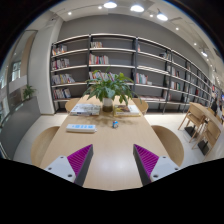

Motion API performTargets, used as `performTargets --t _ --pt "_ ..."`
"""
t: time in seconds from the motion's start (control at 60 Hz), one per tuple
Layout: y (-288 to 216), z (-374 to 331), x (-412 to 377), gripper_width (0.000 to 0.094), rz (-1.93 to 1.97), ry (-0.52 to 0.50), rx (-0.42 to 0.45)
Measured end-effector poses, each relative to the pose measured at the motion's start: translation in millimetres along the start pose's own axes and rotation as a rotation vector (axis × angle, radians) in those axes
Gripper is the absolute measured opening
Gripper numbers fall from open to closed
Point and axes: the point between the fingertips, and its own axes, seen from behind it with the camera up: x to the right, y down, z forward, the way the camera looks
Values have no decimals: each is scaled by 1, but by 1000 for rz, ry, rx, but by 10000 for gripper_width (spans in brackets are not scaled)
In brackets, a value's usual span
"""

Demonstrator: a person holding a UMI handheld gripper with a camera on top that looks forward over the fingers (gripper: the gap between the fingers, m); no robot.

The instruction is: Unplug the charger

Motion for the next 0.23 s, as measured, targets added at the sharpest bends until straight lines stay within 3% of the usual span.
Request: performTargets --t 0.233 --pt "4 -17 -8 801 2 -18 2"
